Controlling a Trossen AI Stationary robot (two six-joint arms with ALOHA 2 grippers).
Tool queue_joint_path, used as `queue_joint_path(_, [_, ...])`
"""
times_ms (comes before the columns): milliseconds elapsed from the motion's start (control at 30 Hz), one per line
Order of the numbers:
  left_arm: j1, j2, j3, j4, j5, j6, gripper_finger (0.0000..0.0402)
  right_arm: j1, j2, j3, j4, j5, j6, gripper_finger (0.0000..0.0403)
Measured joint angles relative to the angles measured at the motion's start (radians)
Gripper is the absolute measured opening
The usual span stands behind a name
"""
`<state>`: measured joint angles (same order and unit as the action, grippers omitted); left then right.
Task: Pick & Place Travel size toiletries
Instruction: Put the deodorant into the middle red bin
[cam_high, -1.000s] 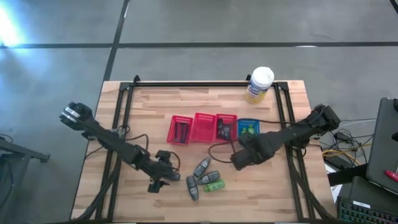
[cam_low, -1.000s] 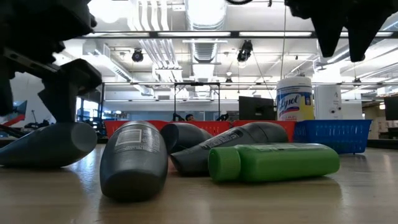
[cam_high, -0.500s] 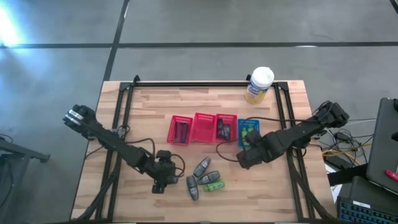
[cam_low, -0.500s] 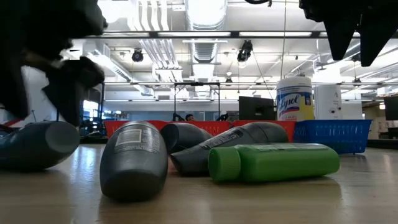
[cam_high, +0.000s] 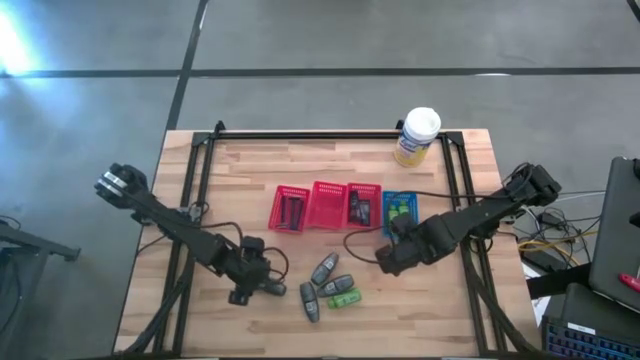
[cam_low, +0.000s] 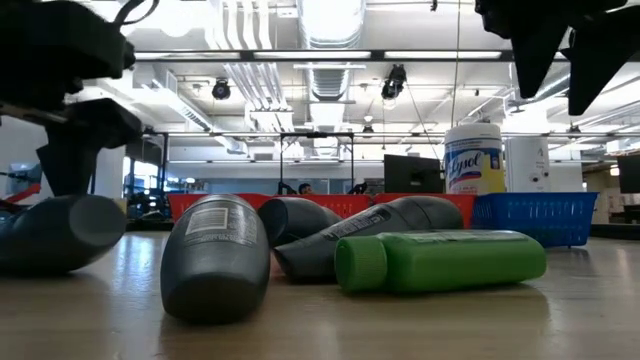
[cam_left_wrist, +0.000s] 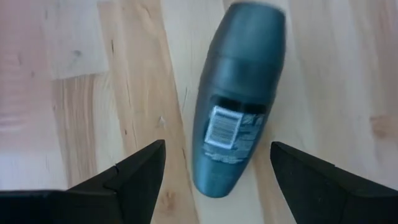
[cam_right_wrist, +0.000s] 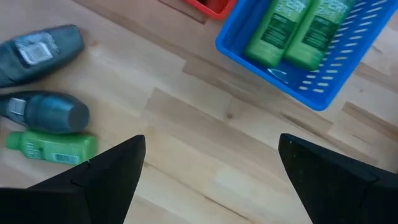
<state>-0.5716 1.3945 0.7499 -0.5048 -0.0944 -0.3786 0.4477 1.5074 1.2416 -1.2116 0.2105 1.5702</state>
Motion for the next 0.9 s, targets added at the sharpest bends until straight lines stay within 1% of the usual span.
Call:
queue_joint_path(133, [0.008, 0.006, -0.032, 0.039, 0.001, 0.047, 0.0294, 0.000, 0.000, -0.001, 0.034, 0.007, 0.014, 0.0366])
queue_joint_path(400, [0.009, 0.024, -0.108, 0.166, 0.014, 0.050, 0.0294, -0.001, 0.000, -0.006, 0.187, 0.055, 0.035, 0.0366])
queue_joint_path(567, [0.009, 0.030, -0.142, 0.216, 0.013, 0.051, 0.0289, -0.001, 0.000, -0.014, 0.260, 0.060, 0.036, 0.0366])
queue_joint_path(700, [0.014, 0.029, -0.161, 0.248, 0.010, 0.051, 0.0261, -0.001, 0.000, -0.014, 0.264, 0.061, 0.066, 0.0366])
queue_joint_path(900, [0.019, 0.028, -0.180, 0.293, 0.009, 0.021, 0.0187, -0.001, 0.000, -0.014, 0.266, 0.061, 0.073, 0.0366])
